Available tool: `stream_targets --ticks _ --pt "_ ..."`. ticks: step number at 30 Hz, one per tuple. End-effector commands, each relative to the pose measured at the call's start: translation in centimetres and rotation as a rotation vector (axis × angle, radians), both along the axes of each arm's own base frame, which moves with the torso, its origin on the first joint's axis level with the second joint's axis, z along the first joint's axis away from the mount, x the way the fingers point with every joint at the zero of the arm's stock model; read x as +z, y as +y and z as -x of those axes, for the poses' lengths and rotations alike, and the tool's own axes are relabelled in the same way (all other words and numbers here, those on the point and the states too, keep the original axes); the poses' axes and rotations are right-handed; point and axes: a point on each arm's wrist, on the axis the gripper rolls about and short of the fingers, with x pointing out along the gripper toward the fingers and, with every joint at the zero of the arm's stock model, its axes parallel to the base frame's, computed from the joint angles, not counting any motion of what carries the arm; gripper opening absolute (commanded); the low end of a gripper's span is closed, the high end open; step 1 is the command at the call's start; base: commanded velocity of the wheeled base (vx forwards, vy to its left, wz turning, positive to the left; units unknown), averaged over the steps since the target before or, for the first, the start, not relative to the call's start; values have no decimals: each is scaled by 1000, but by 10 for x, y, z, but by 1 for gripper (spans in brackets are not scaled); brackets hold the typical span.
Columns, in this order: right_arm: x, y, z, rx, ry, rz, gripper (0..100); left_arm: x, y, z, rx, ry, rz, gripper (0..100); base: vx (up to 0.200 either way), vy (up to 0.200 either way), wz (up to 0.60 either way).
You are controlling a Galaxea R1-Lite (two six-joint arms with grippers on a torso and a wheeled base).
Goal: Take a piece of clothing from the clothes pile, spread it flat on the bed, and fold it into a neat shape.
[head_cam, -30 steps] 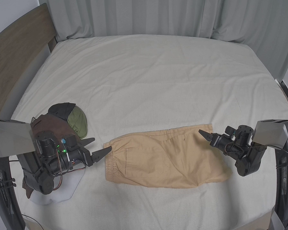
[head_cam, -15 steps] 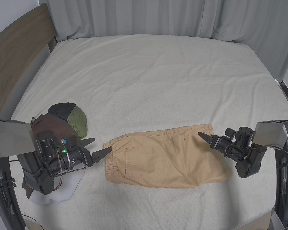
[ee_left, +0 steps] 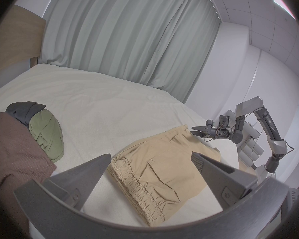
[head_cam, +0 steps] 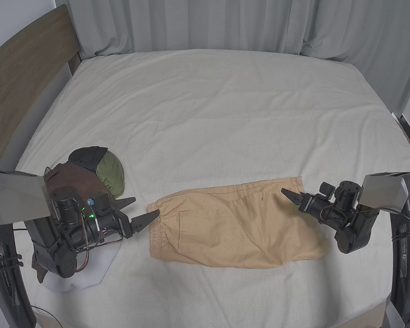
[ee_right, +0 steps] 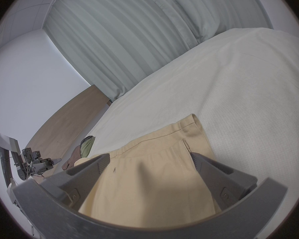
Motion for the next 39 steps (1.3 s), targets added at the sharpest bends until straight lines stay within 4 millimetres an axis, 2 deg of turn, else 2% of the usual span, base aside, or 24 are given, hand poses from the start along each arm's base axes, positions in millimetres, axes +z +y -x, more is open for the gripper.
stream_targets --ticks 1,12,13,29,39 --pt "-5 -1 -4 -3 1 1 100 0 0 0 0 0 1 100 0 0 0" --pt "-8 -2 -6 -6 -4 1 100 0 -1 0 -2 0 1 100 0 0 0" --pt "-8 -2 -6 -6 -3 0 0 0 -1 0 -2 0 1 100 0 0 0" --pt "-8 -14 -8 -28 -7 3 0 -1 -1 0 -3 3 2 100 0 0 0" --pt "3 -22 -11 -48 -40 0 0 -1 0 0 -2 3 2 100 0 0 0"
